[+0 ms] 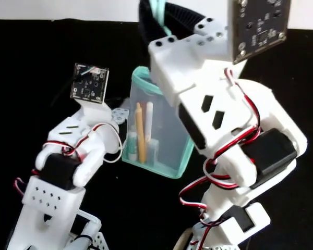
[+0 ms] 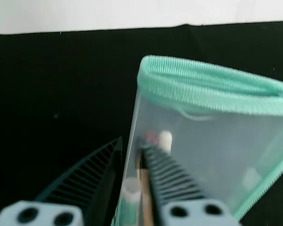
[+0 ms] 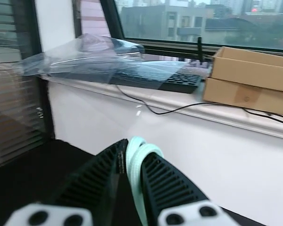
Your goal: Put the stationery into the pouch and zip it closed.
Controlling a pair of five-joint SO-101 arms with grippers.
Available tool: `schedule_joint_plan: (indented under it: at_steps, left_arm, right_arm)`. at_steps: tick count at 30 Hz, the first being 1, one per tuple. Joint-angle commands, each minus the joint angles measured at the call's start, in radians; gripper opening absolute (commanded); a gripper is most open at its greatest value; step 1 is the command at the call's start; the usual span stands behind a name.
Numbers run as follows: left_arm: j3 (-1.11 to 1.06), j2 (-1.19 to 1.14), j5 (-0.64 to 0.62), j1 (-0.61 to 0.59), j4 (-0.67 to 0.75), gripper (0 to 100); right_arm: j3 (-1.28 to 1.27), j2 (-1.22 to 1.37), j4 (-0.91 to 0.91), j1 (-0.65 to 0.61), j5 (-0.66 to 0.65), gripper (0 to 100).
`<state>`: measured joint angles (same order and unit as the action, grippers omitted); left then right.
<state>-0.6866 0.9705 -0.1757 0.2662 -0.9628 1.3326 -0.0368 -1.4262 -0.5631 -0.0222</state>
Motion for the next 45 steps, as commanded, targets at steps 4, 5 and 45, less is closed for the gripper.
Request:
schedule_joint_plan:
  at_steps: [4,5,45]
  left_arm:
    - [-0.025,-0.004,0.012,-0.004,0.094,3]
    - [-0.025,-0.004,0.012,-0.002,0.094,3]
    - [-0.136,-0.274,0.011,0.087,0.618,4]
  right_arm:
    - [0.031,-0.008,0.021,-0.038,0.009,0.6]
    - [0.031,-0.008,0.021,-0.038,0.009,0.6]
    - [0.031,-0.001,0.073,-0.213,0.009,0.6]
